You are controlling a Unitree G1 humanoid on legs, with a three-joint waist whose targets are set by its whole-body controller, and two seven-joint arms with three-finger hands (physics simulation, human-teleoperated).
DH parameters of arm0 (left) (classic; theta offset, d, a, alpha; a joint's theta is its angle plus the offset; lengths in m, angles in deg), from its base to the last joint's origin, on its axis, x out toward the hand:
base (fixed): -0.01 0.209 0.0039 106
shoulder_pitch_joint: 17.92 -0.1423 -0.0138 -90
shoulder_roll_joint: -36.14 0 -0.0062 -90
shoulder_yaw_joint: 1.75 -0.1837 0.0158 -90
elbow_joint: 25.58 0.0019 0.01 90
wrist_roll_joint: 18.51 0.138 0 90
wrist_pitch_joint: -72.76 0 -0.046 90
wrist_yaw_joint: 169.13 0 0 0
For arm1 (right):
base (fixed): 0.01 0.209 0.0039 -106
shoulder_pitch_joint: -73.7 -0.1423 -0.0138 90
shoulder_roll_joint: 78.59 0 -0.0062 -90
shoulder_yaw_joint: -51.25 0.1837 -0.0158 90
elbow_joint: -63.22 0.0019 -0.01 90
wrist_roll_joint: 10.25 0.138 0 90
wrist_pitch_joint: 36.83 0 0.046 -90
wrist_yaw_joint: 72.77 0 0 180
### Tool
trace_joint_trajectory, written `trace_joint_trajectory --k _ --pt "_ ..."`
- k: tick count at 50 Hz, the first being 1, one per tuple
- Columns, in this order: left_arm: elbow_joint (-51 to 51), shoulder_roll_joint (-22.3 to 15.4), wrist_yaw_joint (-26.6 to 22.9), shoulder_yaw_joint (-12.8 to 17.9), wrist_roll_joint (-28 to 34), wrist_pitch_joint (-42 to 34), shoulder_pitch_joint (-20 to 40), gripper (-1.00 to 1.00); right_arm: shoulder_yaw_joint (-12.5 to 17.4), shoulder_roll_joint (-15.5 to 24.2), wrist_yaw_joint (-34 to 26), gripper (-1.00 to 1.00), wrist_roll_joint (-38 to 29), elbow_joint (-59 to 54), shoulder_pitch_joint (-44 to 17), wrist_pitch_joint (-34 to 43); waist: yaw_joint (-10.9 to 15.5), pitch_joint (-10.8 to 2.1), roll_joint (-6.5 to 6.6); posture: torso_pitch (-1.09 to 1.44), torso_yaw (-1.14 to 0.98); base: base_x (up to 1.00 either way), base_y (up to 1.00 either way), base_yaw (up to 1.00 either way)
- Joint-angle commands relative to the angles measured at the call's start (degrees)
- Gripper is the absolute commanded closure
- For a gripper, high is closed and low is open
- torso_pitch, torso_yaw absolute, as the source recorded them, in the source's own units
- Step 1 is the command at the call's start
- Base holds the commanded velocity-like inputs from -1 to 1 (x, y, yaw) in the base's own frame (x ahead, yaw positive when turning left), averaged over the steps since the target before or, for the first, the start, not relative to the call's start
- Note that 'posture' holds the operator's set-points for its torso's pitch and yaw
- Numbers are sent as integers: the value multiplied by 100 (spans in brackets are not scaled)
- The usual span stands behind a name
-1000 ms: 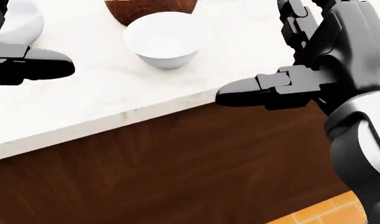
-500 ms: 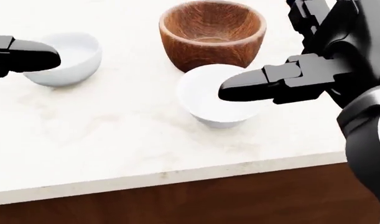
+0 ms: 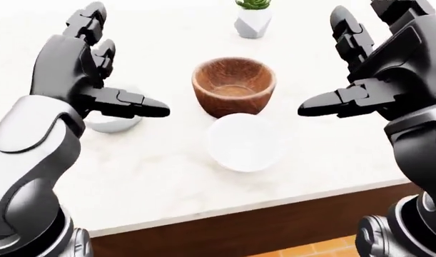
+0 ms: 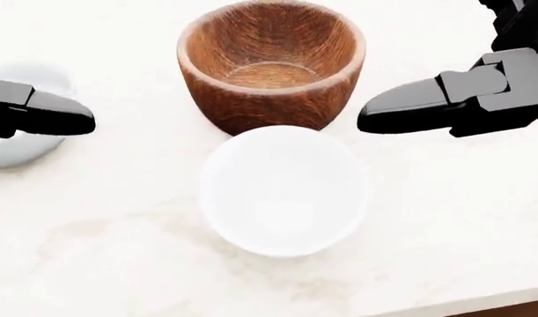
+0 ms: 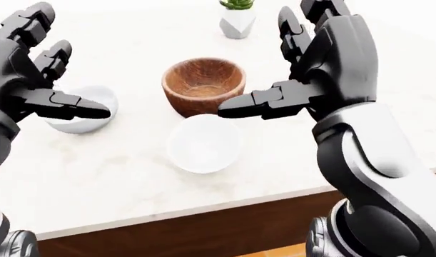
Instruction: Stack the bowls from largest to smallest.
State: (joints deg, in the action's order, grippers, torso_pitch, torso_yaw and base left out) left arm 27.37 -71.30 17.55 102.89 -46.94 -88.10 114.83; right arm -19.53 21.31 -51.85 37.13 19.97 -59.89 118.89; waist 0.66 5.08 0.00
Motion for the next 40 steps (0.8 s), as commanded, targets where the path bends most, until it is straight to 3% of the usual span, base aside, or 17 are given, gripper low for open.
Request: trace_joint_trajectory --k 1,2,3,5,8,15,21,30,34,40 --pt "-148 -99 -355 -31 512 125 -16 -100 66 169 208 -100 294 103 -95 -129 13 -67 -81 0 0 0 0 0" --pt "-182 -146 -513 -118 760 181 -114 -100 77 246 264 -100 392 128 -87 -141 37 -122 -236 0 0 0 0 0" --pt "-209 -195 -669 -202 1028 203 -183 -100 102 303 328 -100 504 130 -89 -164 35 -121 -141 0 0 0 0 0" --pt "-200 -482 -1085 -542 1860 530 -405 -100 105 412 453 -100 660 114 -67 -256 3 -156 -72 0 0 0 0 0" --pt "-114 -503 -1739 -787 3055 721 -539 -100 41 511 614 -100 830 106 -21 -390 -36 -249 42 0 0 0 0 0" --pt "567 95 -3123 -800 5266 1492 -705 -100 -50 609 722 -100 921 70 83 -600 -22 -306 -26 0 0 0 0 0" --pt "1332 617 -3958 -772 6521 2621 -712 -100 -89 554 721 -100 884 105 172 -655 14 -351 -111 0 0 0 0 0" --pt "2124 992 -4350 -608 7274 3661 -454 -100 -177 403 627 -100 684 166 253 -640 77 -352 -111 0 0 0 0 0" --pt "2380 1093 -4456 -658 7481 3862 -394 -100 -176 333 536 -100 565 187 303 -616 75 -353 -115 0 0 0 0 0" --pt "2867 1226 -4471 -778 7760 4029 -251 -84 -201 252 420 -100 404 186 337 -612 68 -359 -126 0 0 0 0 0"
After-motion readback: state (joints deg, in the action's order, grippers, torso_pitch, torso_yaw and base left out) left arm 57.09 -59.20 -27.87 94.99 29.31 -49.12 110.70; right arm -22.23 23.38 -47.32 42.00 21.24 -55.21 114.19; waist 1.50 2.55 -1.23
